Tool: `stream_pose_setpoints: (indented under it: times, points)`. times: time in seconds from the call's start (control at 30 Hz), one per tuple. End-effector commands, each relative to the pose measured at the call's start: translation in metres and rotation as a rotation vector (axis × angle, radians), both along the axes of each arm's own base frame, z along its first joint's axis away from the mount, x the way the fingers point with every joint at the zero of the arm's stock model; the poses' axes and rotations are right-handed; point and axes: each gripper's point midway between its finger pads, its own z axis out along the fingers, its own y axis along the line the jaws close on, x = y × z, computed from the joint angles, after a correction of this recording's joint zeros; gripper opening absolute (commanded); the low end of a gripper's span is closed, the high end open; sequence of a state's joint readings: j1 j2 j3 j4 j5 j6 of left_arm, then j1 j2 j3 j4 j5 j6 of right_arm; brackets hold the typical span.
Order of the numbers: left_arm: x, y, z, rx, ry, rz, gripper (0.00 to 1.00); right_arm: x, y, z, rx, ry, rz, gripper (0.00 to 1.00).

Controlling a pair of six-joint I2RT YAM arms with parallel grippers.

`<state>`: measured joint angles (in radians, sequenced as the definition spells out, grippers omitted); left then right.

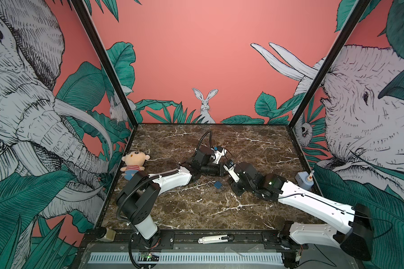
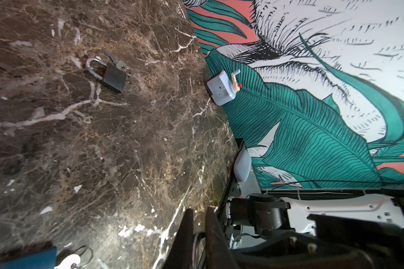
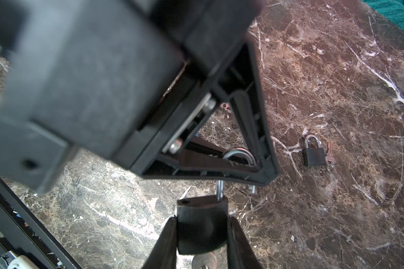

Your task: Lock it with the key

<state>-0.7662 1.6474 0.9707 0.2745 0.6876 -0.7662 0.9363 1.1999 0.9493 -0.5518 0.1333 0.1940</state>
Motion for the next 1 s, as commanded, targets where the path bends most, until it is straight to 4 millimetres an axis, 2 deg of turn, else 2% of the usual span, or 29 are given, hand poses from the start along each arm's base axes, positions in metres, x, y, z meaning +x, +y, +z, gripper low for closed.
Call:
stream_pose_setpoints:
  times: [0.0,0.17,0.23,0.37,0.5,0.77,0.87,0.97]
  points:
    - [0.001,-0.004,0.008,-0.015,-0.017,-0.007,0.01,0.008,0.01,0.024,0.052,-0.061,0.001,0.06]
    - [0.002,-0.005,0.001,-0.01,0.0,0.0,0.0,0.009,0.009,0.023,0.049,-0.071,-0.004,0.05]
    - [0.003,-0.005,0.001,-0.026,0.008,0.012,0.0,0.009,0.008,0.023,0.056,-0.07,-0.007,0.08]
    - [0.009,-0.006,0.011,-0.052,-0.011,0.04,0.0,0.007,0.003,0.028,0.096,-0.085,-0.031,0.35]
    - [0.018,-0.01,0.035,-0.103,-0.04,0.078,0.0,0.008,-0.01,0.041,0.191,-0.107,-0.083,0.43]
    - [0.031,-0.009,0.091,-0.187,-0.09,0.153,0.0,0.013,-0.044,0.067,0.5,-0.154,-0.144,0.47]
    - [0.031,-0.007,0.109,-0.207,-0.094,0.165,0.0,0.012,-0.049,0.073,0.583,-0.173,-0.128,0.47]
    - [0.03,-0.005,0.123,-0.223,-0.087,0.171,0.0,0.012,-0.049,0.073,0.588,-0.179,-0.103,0.47]
